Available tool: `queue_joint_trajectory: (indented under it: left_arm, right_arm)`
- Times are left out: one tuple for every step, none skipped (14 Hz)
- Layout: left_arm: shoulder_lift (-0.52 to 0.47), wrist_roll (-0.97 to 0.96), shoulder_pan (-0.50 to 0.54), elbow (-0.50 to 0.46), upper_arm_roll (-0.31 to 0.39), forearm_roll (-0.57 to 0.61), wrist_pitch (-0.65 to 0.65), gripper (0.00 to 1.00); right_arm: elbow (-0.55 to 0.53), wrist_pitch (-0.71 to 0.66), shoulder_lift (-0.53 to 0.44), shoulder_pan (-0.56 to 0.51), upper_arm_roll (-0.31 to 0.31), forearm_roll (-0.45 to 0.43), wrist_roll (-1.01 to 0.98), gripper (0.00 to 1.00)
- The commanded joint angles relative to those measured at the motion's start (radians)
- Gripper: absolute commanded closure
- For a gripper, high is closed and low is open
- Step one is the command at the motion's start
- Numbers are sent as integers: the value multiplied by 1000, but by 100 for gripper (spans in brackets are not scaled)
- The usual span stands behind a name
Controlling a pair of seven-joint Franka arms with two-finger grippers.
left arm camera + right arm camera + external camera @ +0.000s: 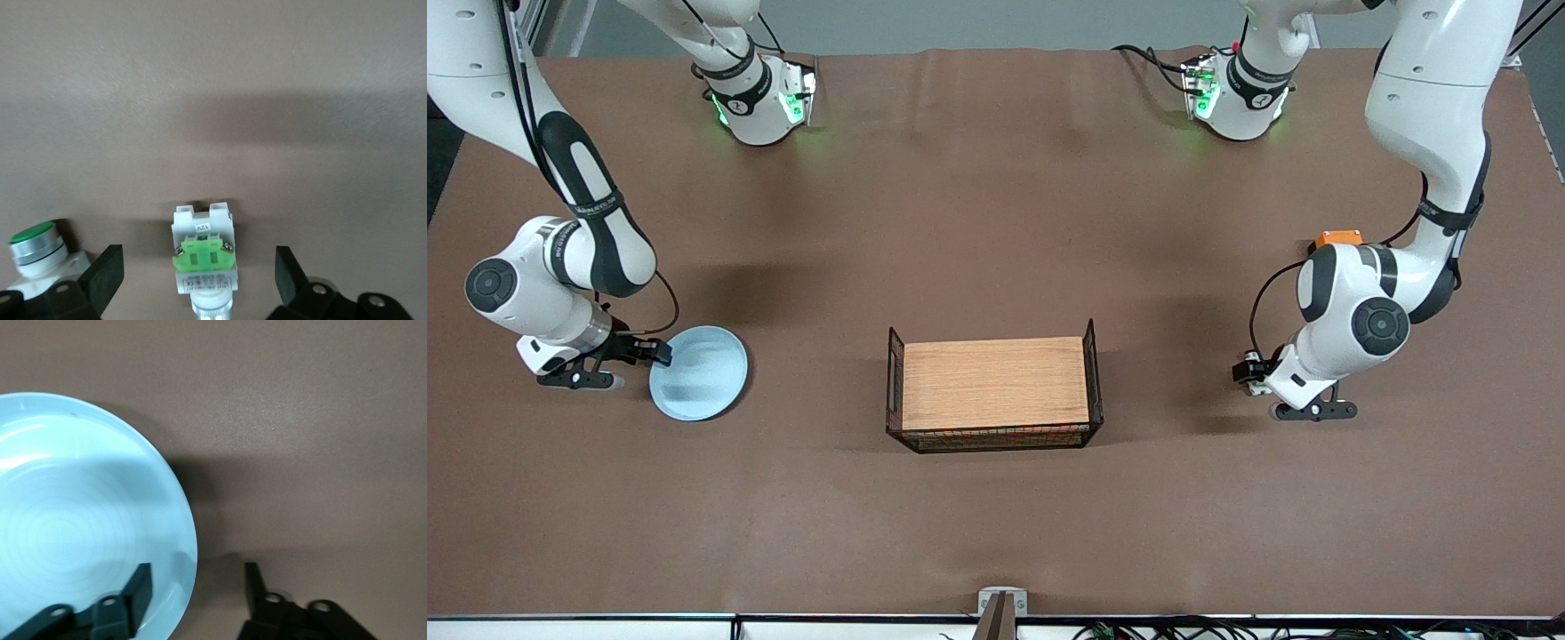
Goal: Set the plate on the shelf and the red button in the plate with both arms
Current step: 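Grasp the plate rim with the right gripper while the left grasps the switch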
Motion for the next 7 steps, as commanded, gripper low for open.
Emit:
queue_joint_trajectory:
  left_arm:
    - [16, 17, 10, 10, -6, 20, 13, 0]
    - [20, 18, 9, 10, -6, 20, 15, 0]
    - [23, 17, 9, 10, -6, 20, 13, 0]
    - [33, 17, 9, 10, -6, 20, 15, 0]
    - [34, 17, 9, 10, -6, 20, 15, 0]
    - [36, 17, 10, 10, -6, 20, 15, 0]
    - [36, 17, 10, 10, -6, 20, 15, 4]
  right_arm:
    - [14, 4, 20, -6, 7, -9, -9, 51]
    - [18, 4, 25, -4, 7, -9, -9, 53]
    - [21, 4, 29, -4, 7, -9, -9, 56]
    - [23, 4, 37, -4, 7, -9, -9, 57]
    - [31, 4, 41, -3, 7, -9, -9, 58]
    - [32, 4, 43, 0, 7, -9, -9, 62]
    - [32, 4, 43, 2, 7, -9, -9, 66]
